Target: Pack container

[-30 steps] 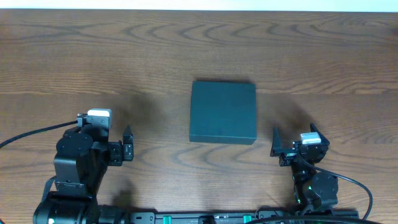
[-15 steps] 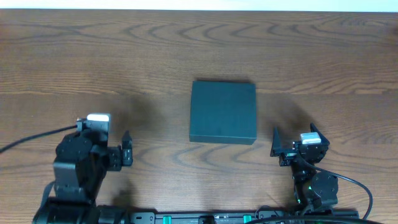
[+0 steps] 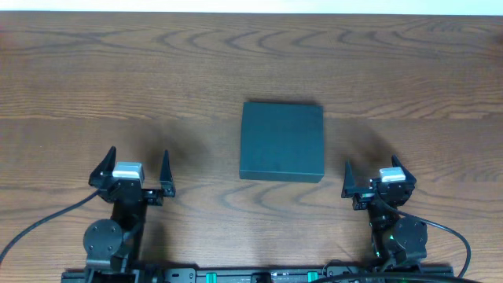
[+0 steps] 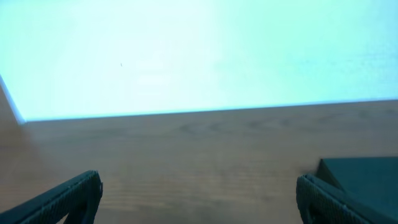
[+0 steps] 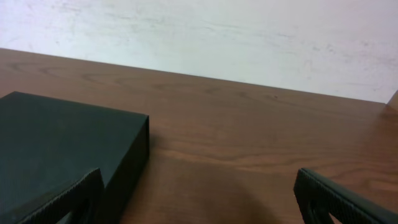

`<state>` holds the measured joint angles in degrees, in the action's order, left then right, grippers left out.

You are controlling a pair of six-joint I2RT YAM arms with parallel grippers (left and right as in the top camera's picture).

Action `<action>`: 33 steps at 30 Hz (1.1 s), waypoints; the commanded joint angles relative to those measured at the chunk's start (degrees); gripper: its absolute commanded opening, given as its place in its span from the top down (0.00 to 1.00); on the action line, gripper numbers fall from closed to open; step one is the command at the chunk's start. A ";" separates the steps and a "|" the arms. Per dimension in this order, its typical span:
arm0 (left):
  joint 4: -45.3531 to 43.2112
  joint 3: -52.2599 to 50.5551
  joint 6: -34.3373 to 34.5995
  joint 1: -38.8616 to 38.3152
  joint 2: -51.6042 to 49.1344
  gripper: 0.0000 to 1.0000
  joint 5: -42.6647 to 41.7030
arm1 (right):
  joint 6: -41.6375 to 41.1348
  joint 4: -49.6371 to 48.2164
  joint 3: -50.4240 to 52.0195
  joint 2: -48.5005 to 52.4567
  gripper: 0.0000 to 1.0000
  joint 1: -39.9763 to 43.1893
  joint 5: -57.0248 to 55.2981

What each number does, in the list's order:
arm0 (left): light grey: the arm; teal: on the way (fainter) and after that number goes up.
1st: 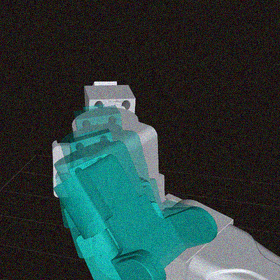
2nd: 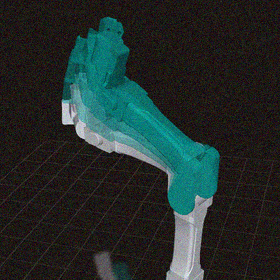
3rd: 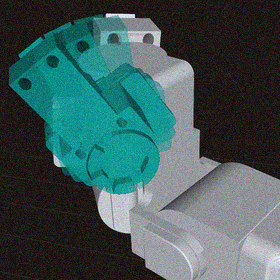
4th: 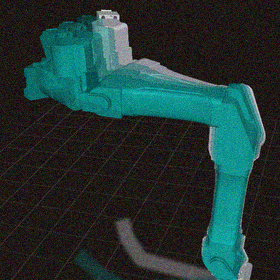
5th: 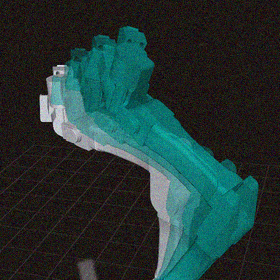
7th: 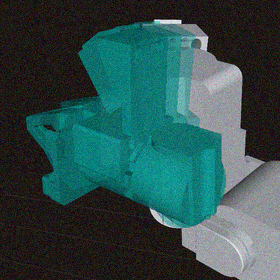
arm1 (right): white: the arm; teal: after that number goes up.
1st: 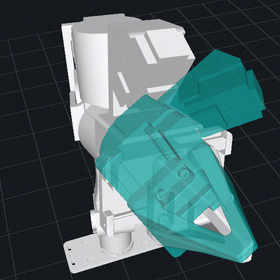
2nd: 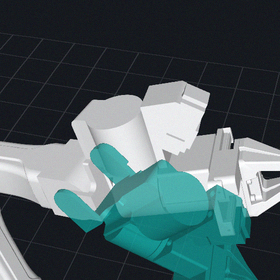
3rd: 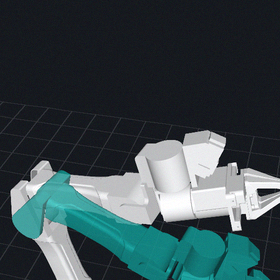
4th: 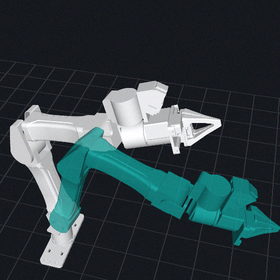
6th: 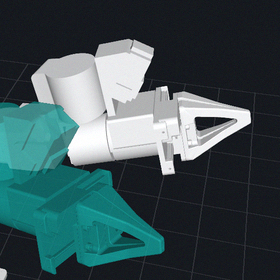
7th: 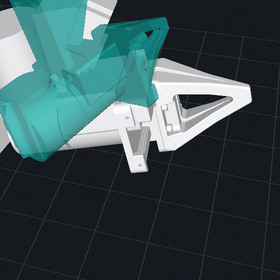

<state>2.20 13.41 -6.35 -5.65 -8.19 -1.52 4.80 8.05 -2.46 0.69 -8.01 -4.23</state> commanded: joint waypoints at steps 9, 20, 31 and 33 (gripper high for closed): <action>-6.45 -13.05 -3.67 3.28 8.13 0.02 -3.17 | -0.46 -0.04 0.33 -0.37 0.01 -0.33 0.61; 1.40 -13.18 1.29 3.28 8.09 0.02 -7.93 | -0.46 -0.04 0.33 -0.37 0.01 -0.33 0.61; 1.16 -13.18 5.16 3.28 7.82 0.02 -8.13 | -0.46 -0.04 0.33 -0.37 0.01 -0.33 0.61; 1.16 -13.18 5.16 3.28 7.76 0.02 -8.13 | -0.46 -0.04 0.33 -0.37 0.01 -0.33 0.61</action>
<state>1.23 1.10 -2.44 -2.66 -0.62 -7.40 4.80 8.05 -2.44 0.69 -8.01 -4.03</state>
